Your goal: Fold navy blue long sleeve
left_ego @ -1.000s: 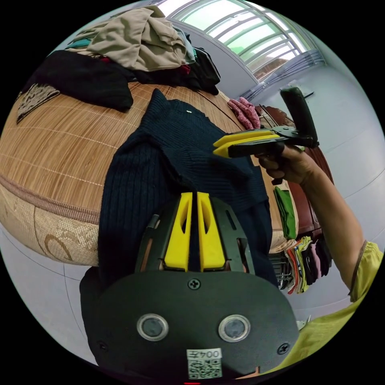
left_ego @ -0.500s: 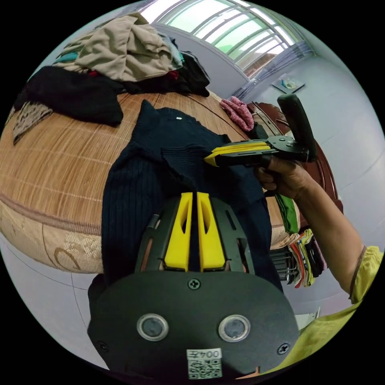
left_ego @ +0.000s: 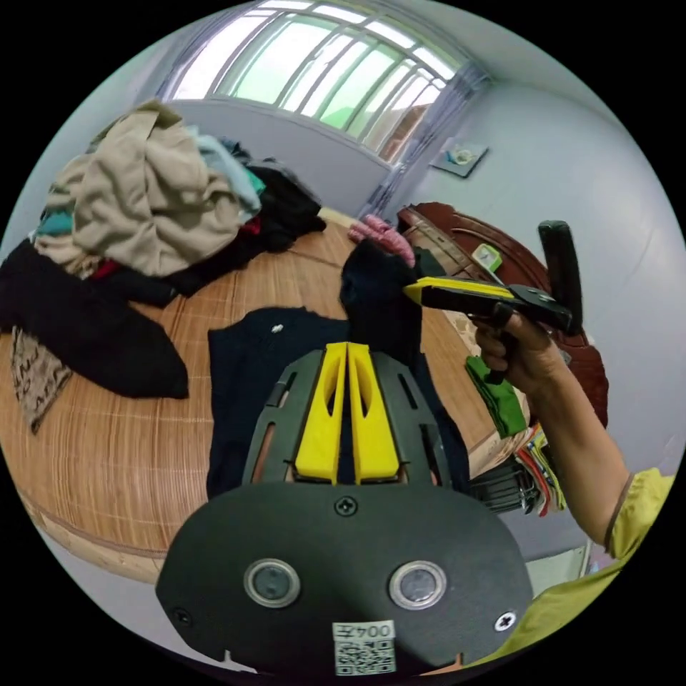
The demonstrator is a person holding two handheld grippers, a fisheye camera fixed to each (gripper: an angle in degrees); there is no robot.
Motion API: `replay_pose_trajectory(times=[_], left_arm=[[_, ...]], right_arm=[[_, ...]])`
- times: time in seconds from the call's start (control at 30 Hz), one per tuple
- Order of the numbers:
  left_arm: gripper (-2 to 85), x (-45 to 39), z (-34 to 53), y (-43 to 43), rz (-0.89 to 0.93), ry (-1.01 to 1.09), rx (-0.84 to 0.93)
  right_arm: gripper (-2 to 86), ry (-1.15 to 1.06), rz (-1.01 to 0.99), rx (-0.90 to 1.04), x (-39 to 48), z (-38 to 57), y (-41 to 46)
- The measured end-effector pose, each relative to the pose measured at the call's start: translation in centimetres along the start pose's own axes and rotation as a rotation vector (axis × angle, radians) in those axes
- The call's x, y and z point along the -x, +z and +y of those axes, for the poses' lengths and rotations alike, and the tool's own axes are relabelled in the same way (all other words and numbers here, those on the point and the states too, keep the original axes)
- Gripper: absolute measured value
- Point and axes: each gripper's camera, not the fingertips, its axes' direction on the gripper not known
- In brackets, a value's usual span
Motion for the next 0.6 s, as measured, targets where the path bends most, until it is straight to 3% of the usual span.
replay_pose_trajectory(times=[0.13, 0.27, 0.43, 0.6], left_arm=[[0.3, 4.2, -0.2, 4.8, 0.003, -0.142, 0.148], [0.2, 7.0, -1.0, 6.7, 0.003, -0.248, 0.182], [0.3, 6.2, -4.8, 7.3, 0.017, -0.116, 0.162], [0.5, 3.9, -10.2, 10.8, -0.014, 0.097, 0.294]], right_arm=[[4.6, 0.101, 0.047, 0.102, -1.5, 3.0, 4.2], [6.1, 0.205, -0.025, -0.013, -4.6, 7.6, 1.4], [5.8, 0.341, -0.224, -0.138, -10.6, 17.5, -3.6], [8.4, 0.356, -0.195, -0.148, -11.4, 22.6, -4.3]])
